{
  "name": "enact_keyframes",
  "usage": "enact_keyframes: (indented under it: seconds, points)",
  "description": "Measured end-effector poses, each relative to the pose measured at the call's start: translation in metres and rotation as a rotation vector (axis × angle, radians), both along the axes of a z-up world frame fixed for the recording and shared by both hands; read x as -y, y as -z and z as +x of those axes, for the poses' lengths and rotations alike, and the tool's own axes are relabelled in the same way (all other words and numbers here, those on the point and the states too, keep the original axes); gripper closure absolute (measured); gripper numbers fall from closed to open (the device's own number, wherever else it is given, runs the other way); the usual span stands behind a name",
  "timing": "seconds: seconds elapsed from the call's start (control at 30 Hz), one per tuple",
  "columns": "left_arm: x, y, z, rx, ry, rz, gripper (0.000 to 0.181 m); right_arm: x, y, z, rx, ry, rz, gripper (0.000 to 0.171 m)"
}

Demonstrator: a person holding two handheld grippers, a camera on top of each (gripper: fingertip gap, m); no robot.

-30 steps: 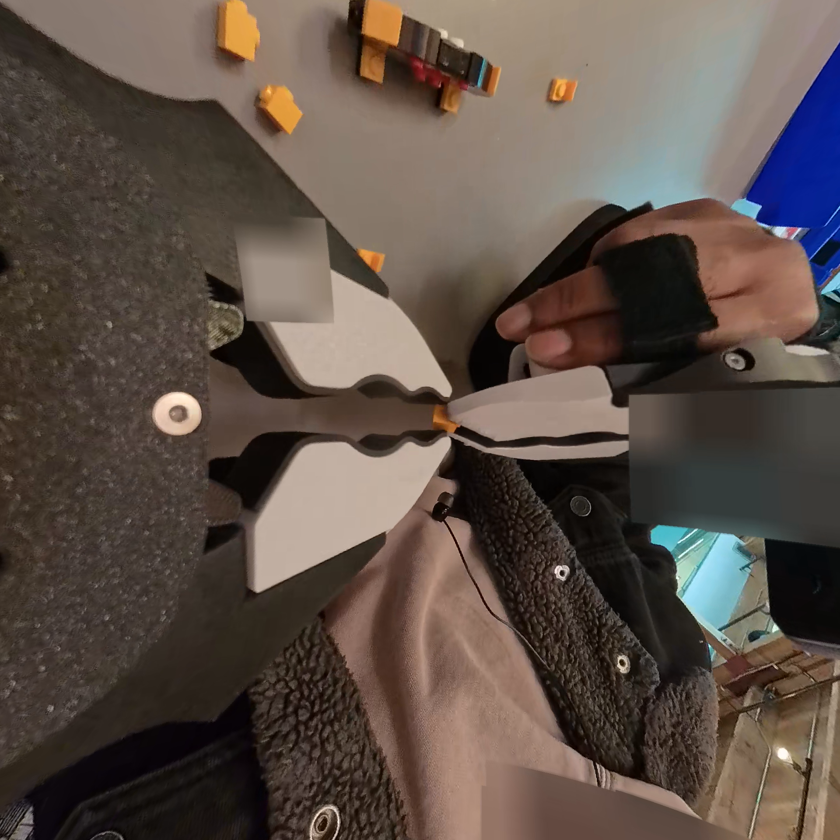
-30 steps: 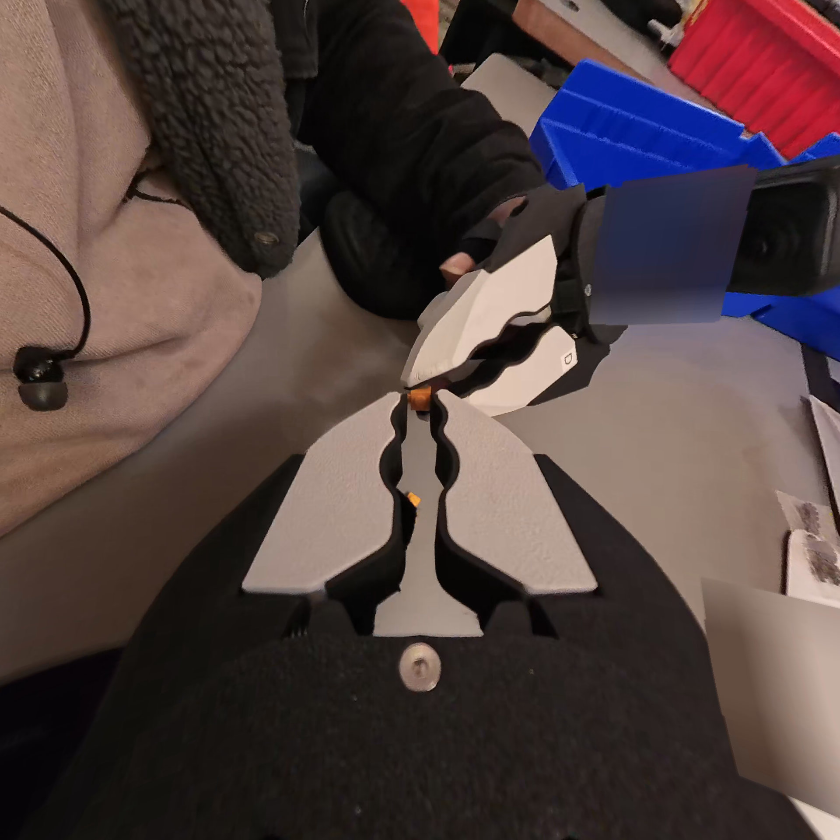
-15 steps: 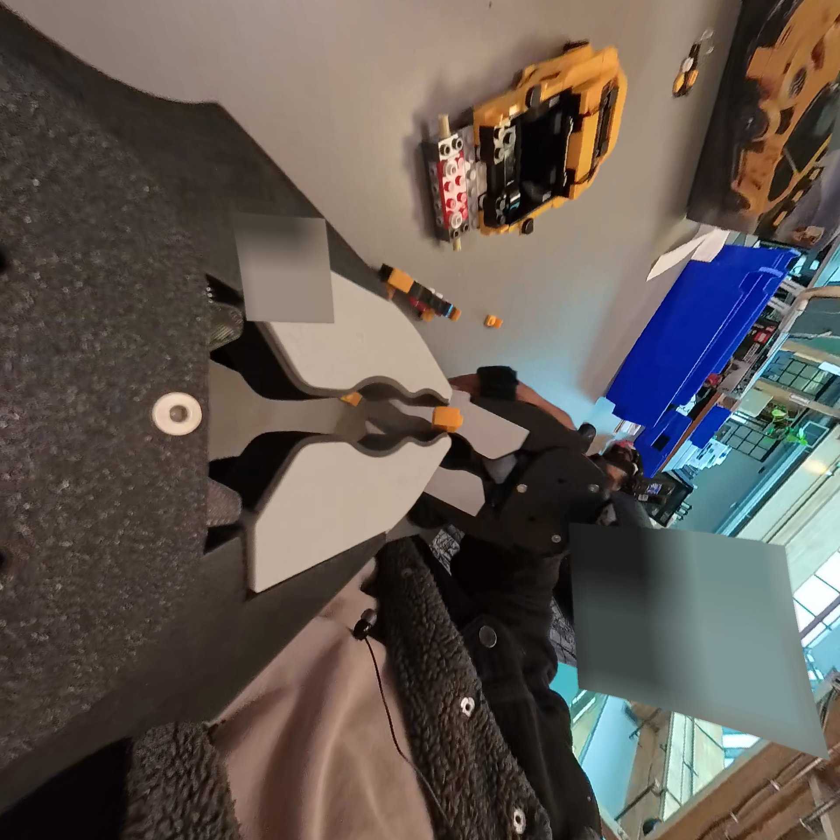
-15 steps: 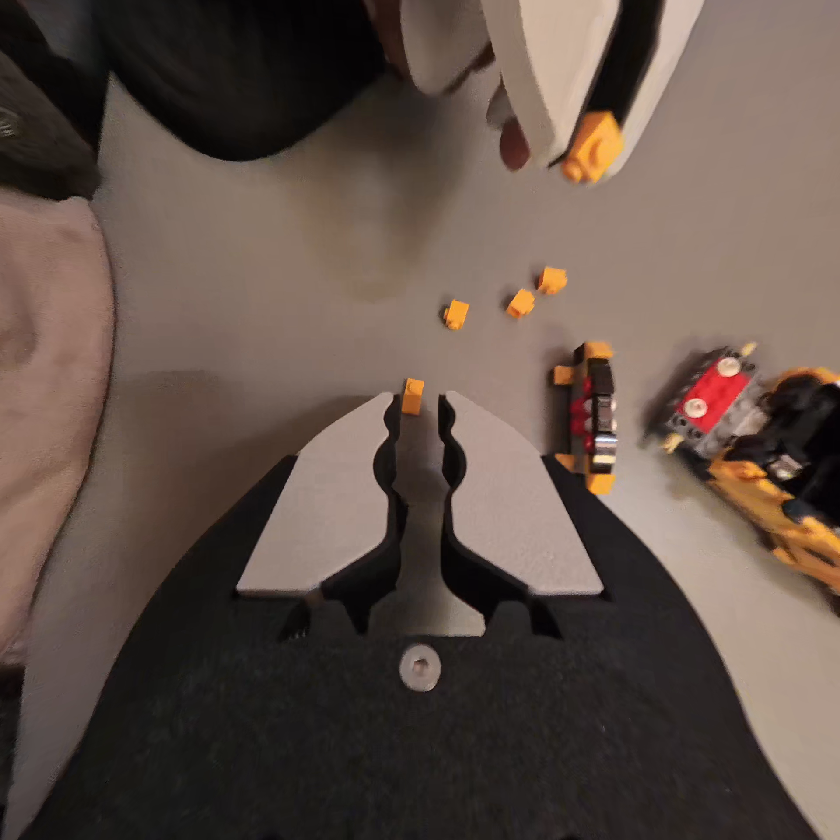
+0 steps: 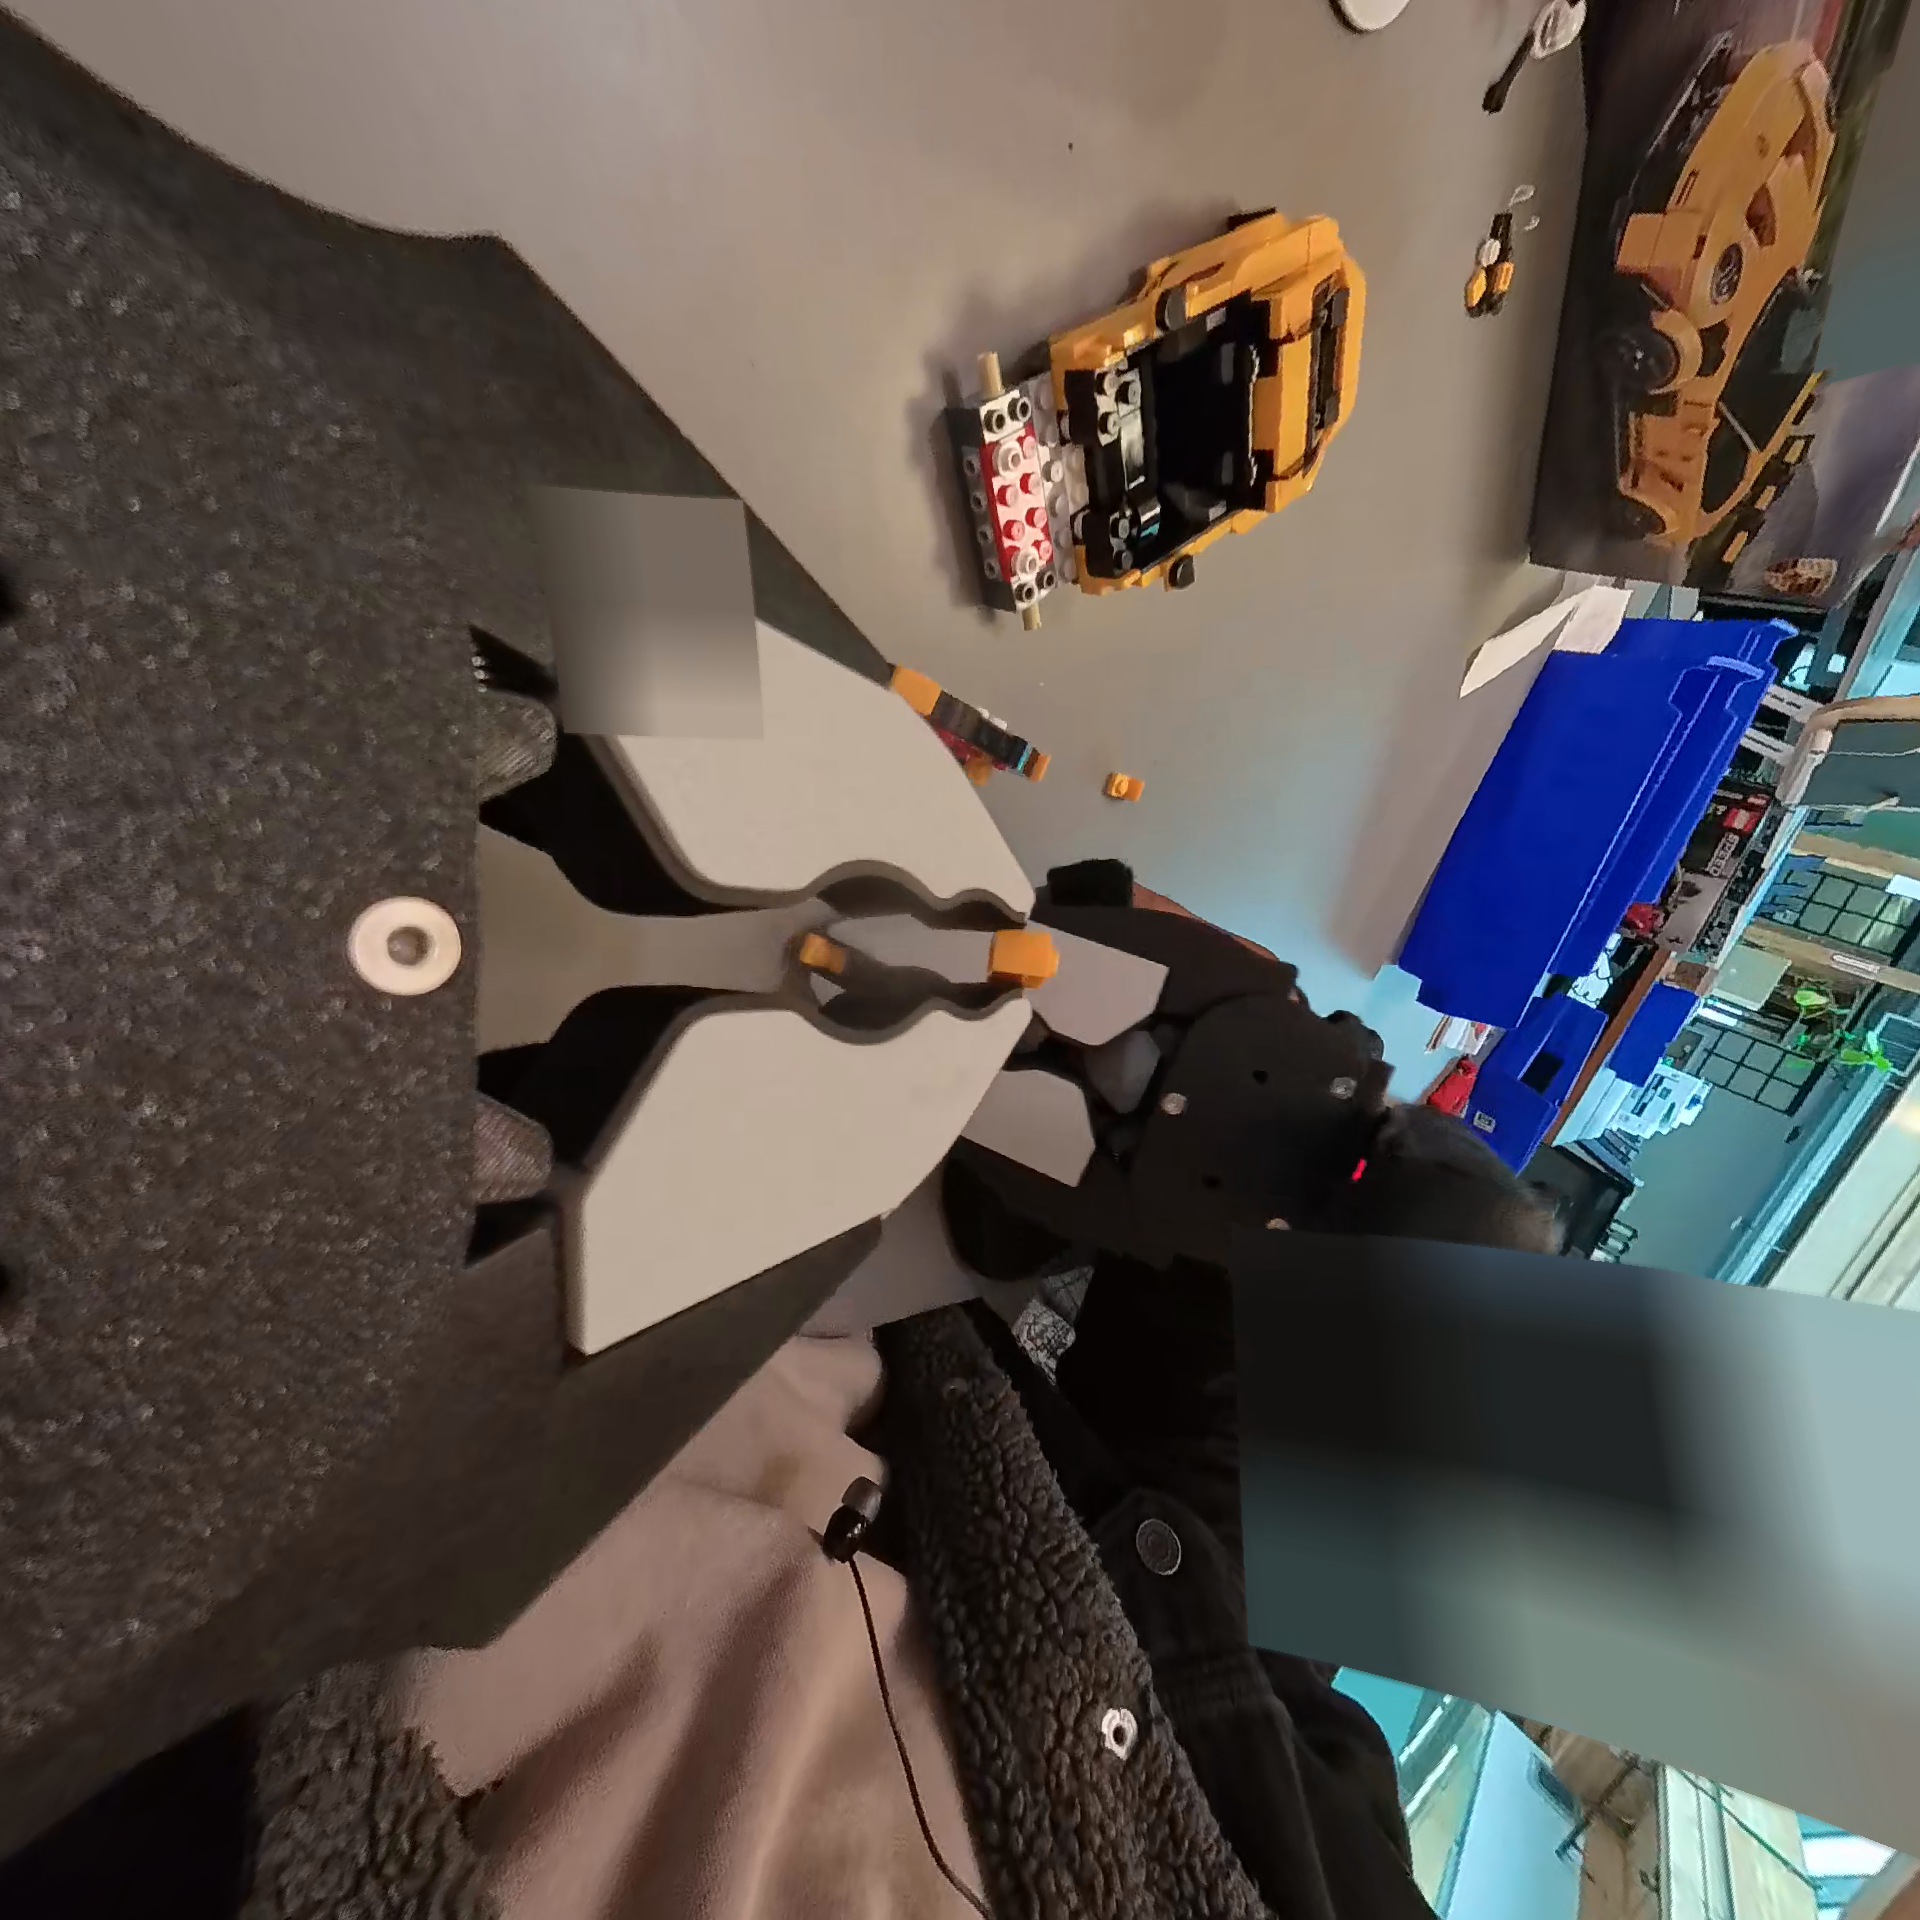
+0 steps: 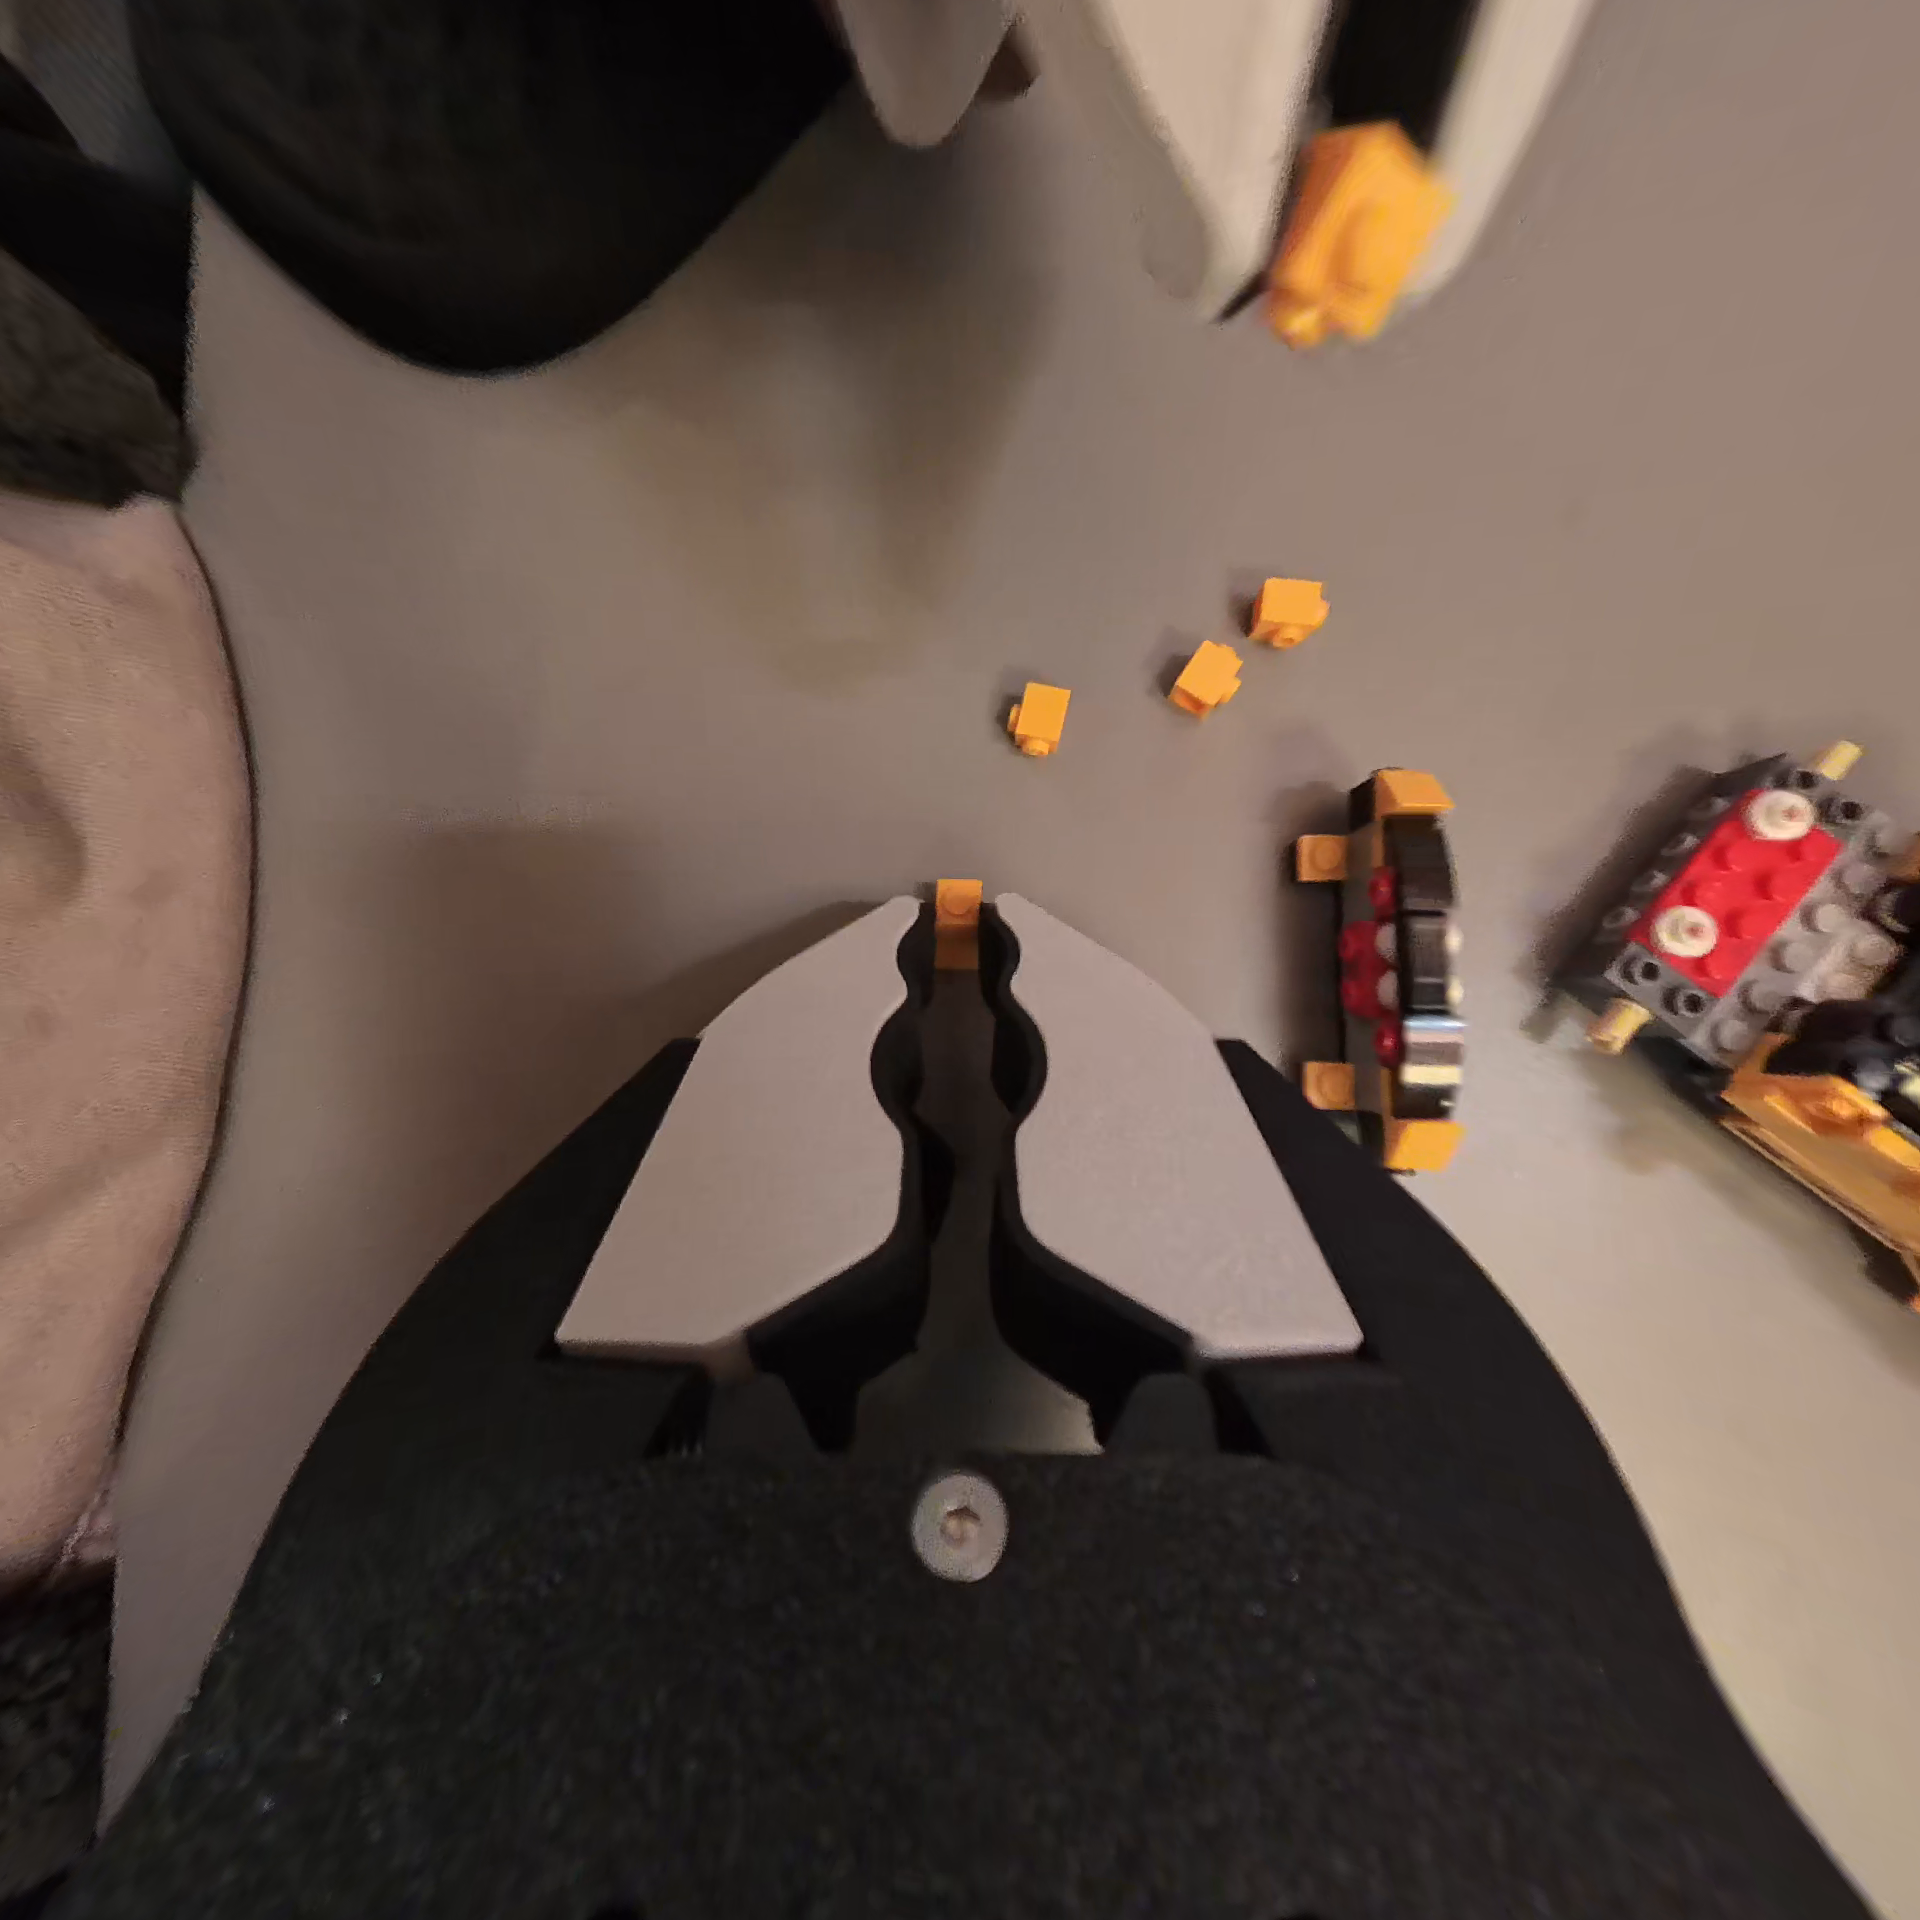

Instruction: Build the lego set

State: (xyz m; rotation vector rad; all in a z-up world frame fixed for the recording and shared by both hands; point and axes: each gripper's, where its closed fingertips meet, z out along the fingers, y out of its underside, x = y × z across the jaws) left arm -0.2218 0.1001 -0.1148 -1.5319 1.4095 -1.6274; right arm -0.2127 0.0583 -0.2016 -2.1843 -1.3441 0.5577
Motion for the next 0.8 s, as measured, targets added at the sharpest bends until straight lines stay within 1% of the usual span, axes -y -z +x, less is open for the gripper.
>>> enact_keyframes:
  seconds: [0.07, 0.23, 0.3, 0.4, 0.8]
  points:
    - [0.0, -0.002, -0.001, 0.012, -0.002, 0.022, 0.172, -0.009, -0.019, 0.001, -0.115, 0.049, 0.028, 0.163]
    - [0.005, -0.003, 0.0, 0.019, 0.011, 0.057, 0.172, -0.026, -0.087, 0.007, -0.441, 0.121, 0.11, 0.163]
    - [0.008, -0.002, 0.001, 0.019, 0.021, 0.064, 0.172, -0.028, -0.1, 0.008, -0.512, 0.129, 0.108, 0.163]
    - [0.012, -0.001, 0.002, 0.014, 0.033, 0.08, 0.172, -0.026, -0.103, 0.005, -0.557, 0.122, 0.083, 0.163]
    - [0.014, 0.001, 0.002, -0.001, 0.038, 0.074, 0.172, -0.026, -0.097, 0.001, -0.567, 0.117, 0.057, 0.163]
